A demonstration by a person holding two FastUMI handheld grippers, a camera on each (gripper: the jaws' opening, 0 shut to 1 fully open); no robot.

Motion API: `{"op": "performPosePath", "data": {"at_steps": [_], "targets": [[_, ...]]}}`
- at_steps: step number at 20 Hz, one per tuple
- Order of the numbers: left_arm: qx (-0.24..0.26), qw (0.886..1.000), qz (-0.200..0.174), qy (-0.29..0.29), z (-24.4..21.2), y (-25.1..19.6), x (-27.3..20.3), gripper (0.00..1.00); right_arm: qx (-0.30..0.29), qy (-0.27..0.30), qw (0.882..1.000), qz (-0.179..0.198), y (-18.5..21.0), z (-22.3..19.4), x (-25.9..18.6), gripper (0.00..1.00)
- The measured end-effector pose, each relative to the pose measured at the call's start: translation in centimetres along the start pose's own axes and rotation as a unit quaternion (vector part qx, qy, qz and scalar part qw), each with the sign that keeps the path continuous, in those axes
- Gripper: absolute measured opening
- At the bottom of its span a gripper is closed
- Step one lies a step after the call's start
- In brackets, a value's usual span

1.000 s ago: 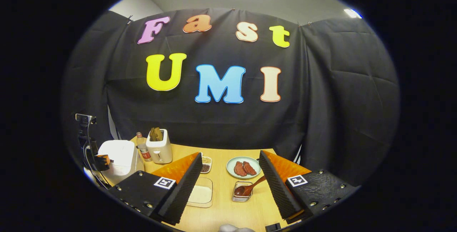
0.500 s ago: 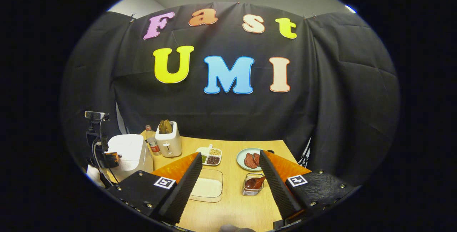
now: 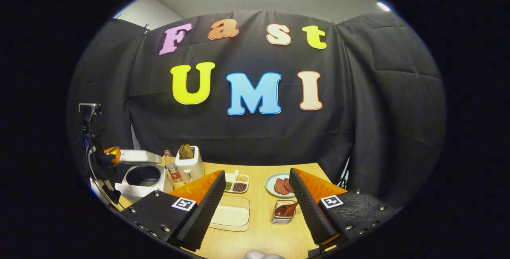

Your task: Close the left gripper, press the button to open the rice cooker; take a wooden spoon from the chopstick holder with the right hand, scoop a spoonful of rice and pour it into the rice cooker, then put the wooden spoon back into the chopstick holder.

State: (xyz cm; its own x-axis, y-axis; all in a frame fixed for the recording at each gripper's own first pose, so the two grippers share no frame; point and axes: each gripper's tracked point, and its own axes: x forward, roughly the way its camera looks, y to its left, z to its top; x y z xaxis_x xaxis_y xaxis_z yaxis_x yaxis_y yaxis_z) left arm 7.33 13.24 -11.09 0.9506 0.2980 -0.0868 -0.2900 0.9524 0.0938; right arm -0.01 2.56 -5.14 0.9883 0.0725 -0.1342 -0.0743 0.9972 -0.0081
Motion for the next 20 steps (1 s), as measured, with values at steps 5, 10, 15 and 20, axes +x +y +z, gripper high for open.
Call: {"op": "performPosePath", "data": {"at_steps": [5,10,15,20], "targets": [[-0.007,0.993,-0.089,-0.077,8.4,-5.2,-5.5,0.08,0.016,-0.009,1.000,-0.006,-0.5,0.8,0.8,0.98],[-0.011,0.991,-0.123,-0.044,7.5,-7.7,-8.1,0.09,0.026,-0.016,0.999,-0.017,-1.6,0.9,1.0,0.98],[-0.066,0.989,-0.135,-0.010,4.4,-8.9,-9.4,0.75,0.033,-0.008,0.999,-0.031,-2.7,0.1,1.3,0.98],[-0.060,0.991,-0.122,-0.008,3.3,-8.1,-9.1,0.95,0.040,-0.004,0.998,-0.047,-4.0,-1.3,1.6,0.98]]}}
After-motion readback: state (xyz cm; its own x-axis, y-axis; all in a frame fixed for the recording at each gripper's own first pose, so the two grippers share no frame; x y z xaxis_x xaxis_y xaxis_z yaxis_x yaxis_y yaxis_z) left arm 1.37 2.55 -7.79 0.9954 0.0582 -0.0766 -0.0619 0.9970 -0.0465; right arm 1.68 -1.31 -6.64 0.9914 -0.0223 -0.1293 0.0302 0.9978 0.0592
